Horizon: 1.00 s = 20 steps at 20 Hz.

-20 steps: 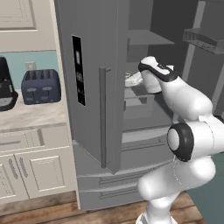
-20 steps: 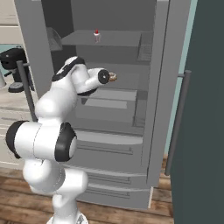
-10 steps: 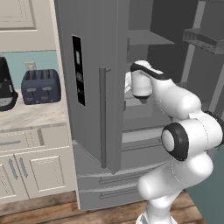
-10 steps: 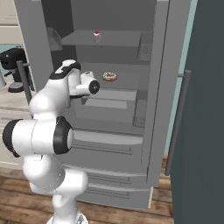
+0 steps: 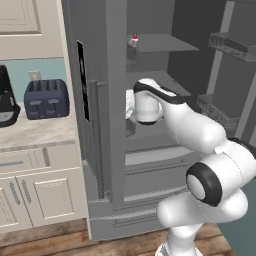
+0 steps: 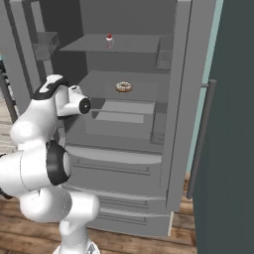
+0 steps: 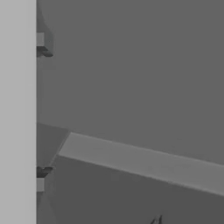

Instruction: Take the cake and donut from the fridge and place them on the empty tray on the dining counter.

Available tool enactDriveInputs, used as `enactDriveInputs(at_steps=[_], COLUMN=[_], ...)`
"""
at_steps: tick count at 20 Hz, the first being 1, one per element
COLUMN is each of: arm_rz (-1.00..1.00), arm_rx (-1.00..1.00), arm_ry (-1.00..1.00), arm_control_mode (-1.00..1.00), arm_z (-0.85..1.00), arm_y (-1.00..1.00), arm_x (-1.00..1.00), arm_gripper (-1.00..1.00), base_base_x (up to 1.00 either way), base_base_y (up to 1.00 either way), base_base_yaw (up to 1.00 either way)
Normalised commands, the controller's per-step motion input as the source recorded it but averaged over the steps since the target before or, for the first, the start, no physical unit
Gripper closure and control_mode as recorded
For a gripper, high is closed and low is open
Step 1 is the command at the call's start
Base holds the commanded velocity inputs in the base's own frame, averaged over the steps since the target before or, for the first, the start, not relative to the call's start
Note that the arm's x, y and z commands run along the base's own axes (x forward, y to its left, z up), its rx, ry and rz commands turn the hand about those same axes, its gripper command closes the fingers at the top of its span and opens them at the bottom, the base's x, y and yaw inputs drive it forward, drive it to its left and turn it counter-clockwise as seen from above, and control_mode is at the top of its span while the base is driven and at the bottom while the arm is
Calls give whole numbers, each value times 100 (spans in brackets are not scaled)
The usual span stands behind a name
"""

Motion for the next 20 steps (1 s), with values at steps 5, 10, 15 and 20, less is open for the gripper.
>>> enactDriveInputs(at_steps=[5, 10, 15, 20], arm_rz=[24, 10, -5, -13], arm_rx=[1, 15, 11, 0], arm_ry=[2, 2, -15, -16], arm_control_mode=[-100, -100, -100, -100], arm_z=[0, 62, 98, 46], arm_y=[100, 58, -32, -94], arm_x=[-100, -55, 1, 16], arm_gripper=[-100, -100, -100, -100], base_base_x=[0, 0, 0, 0], base_base_y=[0, 0, 0, 0], base_base_yaw=[0, 0, 0, 0])
